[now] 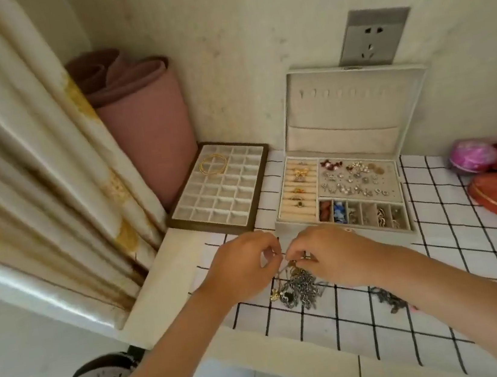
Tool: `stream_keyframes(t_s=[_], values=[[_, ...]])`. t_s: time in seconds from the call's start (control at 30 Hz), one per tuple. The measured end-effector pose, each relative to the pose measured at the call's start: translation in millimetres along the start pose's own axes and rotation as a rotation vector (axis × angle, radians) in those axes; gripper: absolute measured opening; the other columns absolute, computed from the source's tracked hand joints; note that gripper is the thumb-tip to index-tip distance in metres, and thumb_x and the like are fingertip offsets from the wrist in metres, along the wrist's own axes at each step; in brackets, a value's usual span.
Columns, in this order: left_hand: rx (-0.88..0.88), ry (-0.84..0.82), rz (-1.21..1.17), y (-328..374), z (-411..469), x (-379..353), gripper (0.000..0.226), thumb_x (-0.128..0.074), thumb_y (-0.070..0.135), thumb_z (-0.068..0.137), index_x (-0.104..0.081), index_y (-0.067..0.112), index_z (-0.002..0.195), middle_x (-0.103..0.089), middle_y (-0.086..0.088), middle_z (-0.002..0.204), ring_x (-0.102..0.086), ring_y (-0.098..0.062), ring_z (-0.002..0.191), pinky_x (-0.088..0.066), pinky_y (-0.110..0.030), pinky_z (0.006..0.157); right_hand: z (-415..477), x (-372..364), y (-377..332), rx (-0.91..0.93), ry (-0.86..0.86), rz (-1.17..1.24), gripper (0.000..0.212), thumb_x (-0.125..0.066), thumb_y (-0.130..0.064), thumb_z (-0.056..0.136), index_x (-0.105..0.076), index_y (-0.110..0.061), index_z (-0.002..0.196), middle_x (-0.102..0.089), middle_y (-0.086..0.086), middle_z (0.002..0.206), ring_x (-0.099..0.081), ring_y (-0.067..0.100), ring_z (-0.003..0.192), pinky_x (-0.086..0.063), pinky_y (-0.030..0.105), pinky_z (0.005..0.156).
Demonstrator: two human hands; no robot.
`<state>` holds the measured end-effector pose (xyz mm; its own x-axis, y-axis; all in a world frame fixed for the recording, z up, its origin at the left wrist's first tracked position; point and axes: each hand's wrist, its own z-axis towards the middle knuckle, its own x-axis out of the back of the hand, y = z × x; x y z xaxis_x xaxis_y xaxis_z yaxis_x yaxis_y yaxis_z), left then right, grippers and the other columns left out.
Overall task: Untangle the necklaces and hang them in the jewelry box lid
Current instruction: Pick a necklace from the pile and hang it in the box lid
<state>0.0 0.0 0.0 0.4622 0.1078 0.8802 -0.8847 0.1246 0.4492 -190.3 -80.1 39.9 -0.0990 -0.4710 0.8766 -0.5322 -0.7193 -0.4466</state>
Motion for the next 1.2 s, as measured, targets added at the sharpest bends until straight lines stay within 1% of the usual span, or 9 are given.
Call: stream_keyframes(t_s=[0.13, 0.27, 0.43, 0.73, 0.83, 0.9, 0.97, 1.07, 1.2], values=[[0.099, -0.001, 0.002, 6.1, -9.6, -2.6, 0.020, -0.063, 0.048, 0.089, -0.070, 0.036, 0.104, -0.062, 0.017, 0.092, -0.049, 0.002, 0.084, -0.040, -0.018, 0.070, -6.4, -16.0, -10.1, -0.046, 0.090, -0.066, 0.025, -0.059, -0.026, 0.097, -0.069, -0.022, 0.120, -0.065, -0.001, 0.108, -0.055, 0.015, 0.103, -0.044, 0.029, 0.088], [0.129, -0.092, 0.115, 15.7, -16.1, -4.6, 0.027, -0.058, 0.051, 0.089, -0.074, 0.037, 0.106, -0.056, 0.011, 0.088, -0.055, -0.013, 0.095, -0.050, -0.033, 0.077, -6.9, -27.5, -19.9, -0.098, 0.143, -0.122, 0.020, -0.061, -0.029, 0.095, -0.072, -0.025, 0.112, -0.064, -0.001, 0.099, -0.056, 0.020, 0.101, -0.044, 0.032, 0.084], [0.173, -0.106, 0.179, 25.0, -11.4, 0.2, 0.018, -0.064, 0.039, 0.088, -0.079, 0.030, 0.091, -0.067, 0.008, 0.093, -0.062, -0.015, 0.091, -0.050, -0.029, 0.073, -5.8, -27.2, -24.2, -0.169, 0.154, -0.179, 0.027, -0.066, -0.030, 0.093, -0.068, -0.025, 0.120, -0.061, -0.004, 0.116, -0.057, 0.017, 0.108, -0.045, 0.028, 0.084], [0.088, -0.178, 0.492, 36.1, -10.0, -5.9, 0.017, -0.053, 0.012, 0.095, -0.064, 0.011, 0.108, -0.062, -0.007, 0.108, -0.061, -0.027, 0.099, -0.041, -0.033, 0.072, -5.3, -26.2, -21.8, -0.183, 0.132, -0.218, 0.031, -0.066, -0.028, 0.092, -0.065, -0.028, 0.123, -0.059, -0.003, 0.116, -0.059, 0.017, 0.106, -0.042, 0.024, 0.076], [0.243, -0.143, 0.134, 37.4, -6.1, 2.4, 0.011, -0.049, 0.011, 0.096, -0.060, 0.010, 0.099, -0.062, -0.006, 0.097, -0.060, -0.024, 0.090, -0.047, -0.031, 0.072, -5.1, -20.3, -22.1, -0.176, 0.139, -0.141, 0.031, -0.063, -0.030, 0.094, -0.065, -0.029, 0.125, -0.060, -0.005, 0.115, -0.059, 0.016, 0.105, -0.047, 0.028, 0.083], [0.364, -0.126, -0.217, 38.6, -1.6, 12.5, 0.015, -0.043, 0.019, 0.100, -0.056, 0.014, 0.096, -0.064, -0.005, 0.094, -0.058, -0.019, 0.081, -0.047, -0.029, 0.067, -8.2, -14.2, -24.4, -0.179, 0.172, 0.022, 0.028, -0.062, -0.030, 0.095, -0.066, -0.031, 0.123, -0.062, -0.011, 0.117, -0.058, 0.010, 0.105, -0.048, 0.031, 0.092], [0.413, -0.114, -0.422, 40.9, 1.5, 23.3, 0.018, -0.042, 0.024, 0.101, -0.057, 0.018, 0.093, -0.069, -0.004, 0.097, -0.062, -0.020, 0.082, -0.052, -0.032, 0.074, -12.9, -8.6, -24.8, -0.172, 0.198, 0.232, 0.024, -0.063, -0.029, 0.096, -0.069, -0.032, 0.118, -0.066, -0.014, 0.119, -0.059, 0.005, 0.102, -0.048, 0.032, 0.097], [0.414, -0.103, -0.592, 51.1, 2.7, 39.1, 0.019, -0.043, 0.019, 0.101, -0.059, 0.017, 0.091, -0.070, 0.001, 0.086, -0.067, -0.018, 0.084, -0.054, -0.037, 0.091, -21.7, 0.2, -21.7, -0.149, 0.205, 0.392, 0.025, -0.064, -0.026, 0.095, -0.071, -0.028, 0.119, -0.069, -0.010, 0.122, -0.062, 0.007, 0.110, -0.048, 0.035, 0.103], [0.355, -0.115, -0.644, 64.5, 3.6, 53.0, 0.018, -0.044, 0.014, 0.102, -0.058, 0.012, 0.091, -0.068, -0.001, 0.078, -0.064, -0.015, 0.077, -0.056, -0.031, 0.084, -26.6, 8.3, -22.9, -0.135, 0.234, 0.493, 0.022, -0.065, -0.021, 0.094, -0.074, -0.027, 0.113, -0.072, -0.008, 0.115, -0.064, 0.008, 0.112, -0.047, 0.036, 0.106]])
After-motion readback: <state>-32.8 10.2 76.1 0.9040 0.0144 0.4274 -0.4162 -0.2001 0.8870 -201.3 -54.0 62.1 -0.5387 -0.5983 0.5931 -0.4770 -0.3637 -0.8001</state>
